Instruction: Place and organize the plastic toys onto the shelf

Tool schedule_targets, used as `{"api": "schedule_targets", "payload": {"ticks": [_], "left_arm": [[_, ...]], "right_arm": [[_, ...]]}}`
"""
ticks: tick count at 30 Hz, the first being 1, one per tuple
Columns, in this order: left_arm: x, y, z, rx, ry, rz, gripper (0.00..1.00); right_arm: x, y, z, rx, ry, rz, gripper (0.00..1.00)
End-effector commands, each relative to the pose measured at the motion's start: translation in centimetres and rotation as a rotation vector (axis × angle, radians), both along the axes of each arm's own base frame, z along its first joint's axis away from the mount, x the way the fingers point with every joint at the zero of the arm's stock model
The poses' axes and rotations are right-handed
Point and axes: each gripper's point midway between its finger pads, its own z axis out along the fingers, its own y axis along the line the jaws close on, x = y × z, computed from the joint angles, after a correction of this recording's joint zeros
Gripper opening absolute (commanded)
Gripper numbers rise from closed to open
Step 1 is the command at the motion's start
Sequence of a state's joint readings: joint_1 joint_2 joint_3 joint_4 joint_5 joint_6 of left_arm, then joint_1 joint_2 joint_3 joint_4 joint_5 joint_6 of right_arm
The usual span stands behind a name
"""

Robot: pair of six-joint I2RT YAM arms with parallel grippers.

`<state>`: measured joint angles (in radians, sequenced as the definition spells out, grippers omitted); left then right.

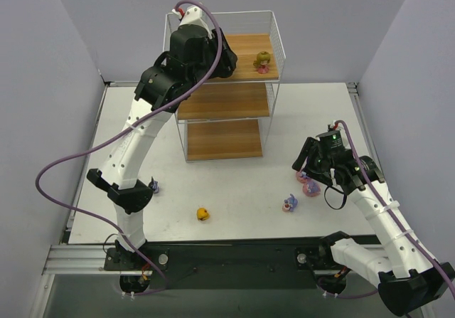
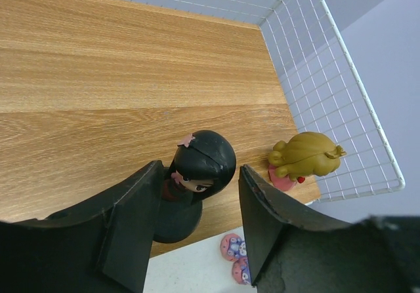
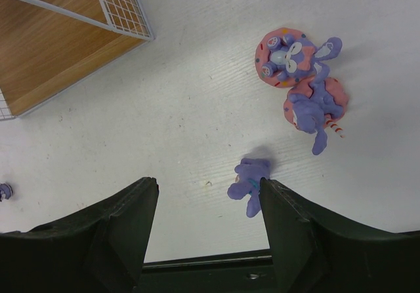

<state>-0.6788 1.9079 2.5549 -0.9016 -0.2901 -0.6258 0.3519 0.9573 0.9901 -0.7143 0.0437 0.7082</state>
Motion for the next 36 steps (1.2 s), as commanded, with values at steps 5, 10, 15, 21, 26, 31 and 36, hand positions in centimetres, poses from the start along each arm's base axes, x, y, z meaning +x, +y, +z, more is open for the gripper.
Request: {"api": "schedule_targets", "payload": {"ticks": [5,10,15,21,26,31,36], "left_arm": [[-1.5,1.0,3.8,-0.052,-0.086,-0.01,0.65],[-2.3,1.8,4.5,-0.05,-0.107,-0.003,0.66],[-3.1,2.3,5.2,-0.058,-0.127,-0.01,0.6],[-3.6,2.6,4.3,-0.034,-0.111,-0.016,0.43],[-3.2,2.6,3.0,0.0,-0.092,-0.004,0.3],[-2.6,2.7,2.0,0.031,-0.078,0.016,0.24],[-2.6,3.0,1.4,0.06,-0.068,0.046,0.21]], "right_arm": [[0.0,-0.1,0.1,0.001,0.002,0.006,0.64],[0.1,0.1,0.3,0.005,-0.004,0.015,0.64],[0.3,0.2,0.7,0.006,-0.008,0.023,0.64],[0.4,0.3,0.6,0.009,-0.003,0.026,0.64],[0.3,0.3,0.5,0.007,-0.002,0.028,0.64],[0.3,0.3,0.4,0.004,0.002,0.03,0.64],[0.2,0.2,0.3,0.0,0.005,0.031,0.64]]}}
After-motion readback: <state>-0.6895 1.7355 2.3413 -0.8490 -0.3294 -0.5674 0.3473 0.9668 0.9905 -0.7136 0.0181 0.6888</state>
